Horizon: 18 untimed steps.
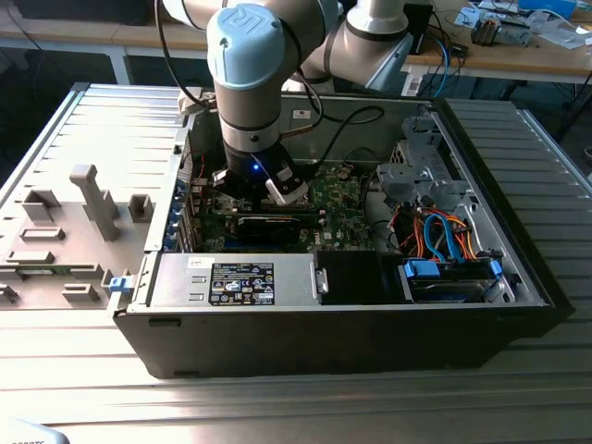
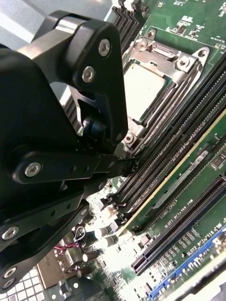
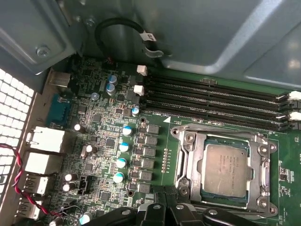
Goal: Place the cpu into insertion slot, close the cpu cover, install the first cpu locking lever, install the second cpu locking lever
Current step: 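Install the second cpu locking lever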
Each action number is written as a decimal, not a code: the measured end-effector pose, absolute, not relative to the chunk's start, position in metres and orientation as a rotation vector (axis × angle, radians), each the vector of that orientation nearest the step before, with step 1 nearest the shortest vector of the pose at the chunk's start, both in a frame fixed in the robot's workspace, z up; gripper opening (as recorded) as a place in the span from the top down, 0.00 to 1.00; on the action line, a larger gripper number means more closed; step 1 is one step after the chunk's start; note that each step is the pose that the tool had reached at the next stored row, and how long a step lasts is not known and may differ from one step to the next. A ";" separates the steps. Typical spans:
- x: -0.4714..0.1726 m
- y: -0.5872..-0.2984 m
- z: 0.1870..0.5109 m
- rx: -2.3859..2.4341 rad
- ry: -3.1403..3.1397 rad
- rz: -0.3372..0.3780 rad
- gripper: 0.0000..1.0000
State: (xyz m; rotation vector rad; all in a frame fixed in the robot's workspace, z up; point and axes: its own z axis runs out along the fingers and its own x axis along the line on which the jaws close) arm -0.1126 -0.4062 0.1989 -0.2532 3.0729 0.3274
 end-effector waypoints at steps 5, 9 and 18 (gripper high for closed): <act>-0.112 -0.407 0.198 -0.256 3.073 0.328 0.89; -0.112 -0.408 0.200 -0.256 3.072 0.325 0.89; -0.098 -0.402 0.204 -0.258 3.091 0.198 0.89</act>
